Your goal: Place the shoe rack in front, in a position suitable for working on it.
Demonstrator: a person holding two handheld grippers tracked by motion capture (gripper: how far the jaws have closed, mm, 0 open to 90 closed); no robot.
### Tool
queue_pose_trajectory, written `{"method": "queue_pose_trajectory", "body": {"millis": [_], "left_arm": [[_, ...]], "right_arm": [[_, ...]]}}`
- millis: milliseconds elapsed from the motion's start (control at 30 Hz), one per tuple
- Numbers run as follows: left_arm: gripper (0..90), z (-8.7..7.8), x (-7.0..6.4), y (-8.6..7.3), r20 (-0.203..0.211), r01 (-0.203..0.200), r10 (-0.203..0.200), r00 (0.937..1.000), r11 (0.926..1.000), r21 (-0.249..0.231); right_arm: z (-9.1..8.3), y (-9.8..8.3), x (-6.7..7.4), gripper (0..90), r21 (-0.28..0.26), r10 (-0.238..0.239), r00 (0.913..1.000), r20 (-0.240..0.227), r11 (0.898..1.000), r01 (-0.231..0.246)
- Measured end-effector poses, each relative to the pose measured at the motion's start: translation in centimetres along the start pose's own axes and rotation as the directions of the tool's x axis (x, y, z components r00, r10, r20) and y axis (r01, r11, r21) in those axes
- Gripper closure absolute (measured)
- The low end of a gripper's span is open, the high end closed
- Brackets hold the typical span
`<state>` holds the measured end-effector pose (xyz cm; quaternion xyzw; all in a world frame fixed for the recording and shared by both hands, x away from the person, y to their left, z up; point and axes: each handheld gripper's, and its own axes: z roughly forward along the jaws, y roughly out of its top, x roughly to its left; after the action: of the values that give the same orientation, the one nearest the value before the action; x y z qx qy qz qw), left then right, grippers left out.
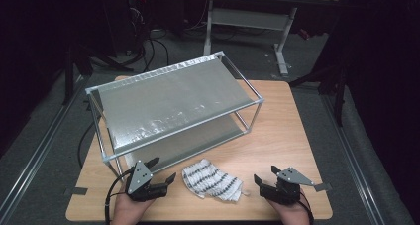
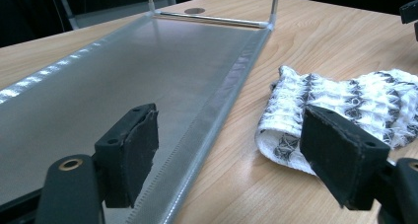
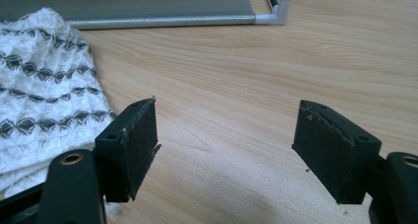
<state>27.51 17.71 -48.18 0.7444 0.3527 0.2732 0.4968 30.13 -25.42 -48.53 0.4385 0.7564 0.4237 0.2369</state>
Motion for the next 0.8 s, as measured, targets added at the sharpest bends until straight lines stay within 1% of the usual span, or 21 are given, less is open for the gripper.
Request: {"method": "queue_pose_trajectory", "body": {"millis": [200, 367, 500, 567, 600, 633, 667, 700, 733, 767, 800], "left_arm": [[20.7, 0.1, 0.0, 0.0, 0.002, 0.002, -0.002, 1.0, 1.0, 0.008], [19.6, 0.2, -0.1, 0.1, 0.001, 0.002, -0.002, 1.0, 0.9999, 0.012], [19.2, 0.1, -0.1, 0.1, -0.001, 0.004, -0.004, 1.0, 1.0, 0.006], [19.2, 0.2, -0.1, 0.1, 0.0, 0.004, -0.004, 1.0, 0.9999, 0.009], [19.2, 0.2, -0.1, 0.1, -0.001, 0.005, -0.005, 1.0, 0.9999, 0.01], [19.1, 0.2, -0.1, 0.1, -0.001, 0.005, -0.005, 1.0, 0.9999, 0.01], [19.1, 0.2, -0.1, 0.2, -0.002, 0.004, -0.004, 1.0, 0.9999, 0.016], [19.2, 0.2, -0.1, 0.2, -0.002, 0.004, -0.004, 1.0, 0.9999, 0.016], [19.2, 0.3, -0.1, 0.2, -0.001, 0.003, -0.003, 1.0, 0.9998, 0.022], [19.4, 0.3, -0.1, 0.2, -0.001, 0.003, -0.003, 1.0, 0.9998, 0.022], [19.6, 0.3, -0.2, 0.2, -0.001, -0.001, 0.001, 1.0, 0.9996, 0.029]], "right_arm": [[0.1, 0.0, 0.2, 23.2, 0.005, -0.001, 1.0, -0.003, 1.0, 0.001], [0.0, 0.1, 0.3, 22.9, 0.004, -0.012, 0.9999, -0.004, 1.0, 0.012], [0.0, 0.4, 0.8, 22.2, 0.002, -0.064, 0.9979, -0.013, 0.998, 0.064], [0.0, 0.5, 1.2, 22.3, 0.007, -0.089, 0.9956, -0.028, 0.996, 0.089], [0.0, 0.6, 1.5, 22.4, 0.011, -0.099, 0.9946, -0.032, 0.995, 0.1], [0.0, 0.6, 1.5, 22.4, 0.011, -0.099, 0.9946, -0.032, 0.995, 0.1], [-0.1, 0.9, 2.1, 23.4, 0.011, -0.128, 0.9905, -0.05, 0.992, 0.129], [-0.1, 0.9, 2.1, 23.4, 0.011, -0.128, 0.9905, -0.05, 0.992, 0.129], [-0.2, 1.1, 2.7, 24.6, 0.007, -0.152, 0.9867, -0.059, 0.988, 0.152], [-0.2, 1.1, 2.7, 24.6, 0.007, -0.152, 0.9867, -0.059, 0.988, 0.152], [-0.2, 1.4, 3.4, 24.7, -0.002, -0.181, 0.9812, -0.067, 0.983, 0.181]]}}
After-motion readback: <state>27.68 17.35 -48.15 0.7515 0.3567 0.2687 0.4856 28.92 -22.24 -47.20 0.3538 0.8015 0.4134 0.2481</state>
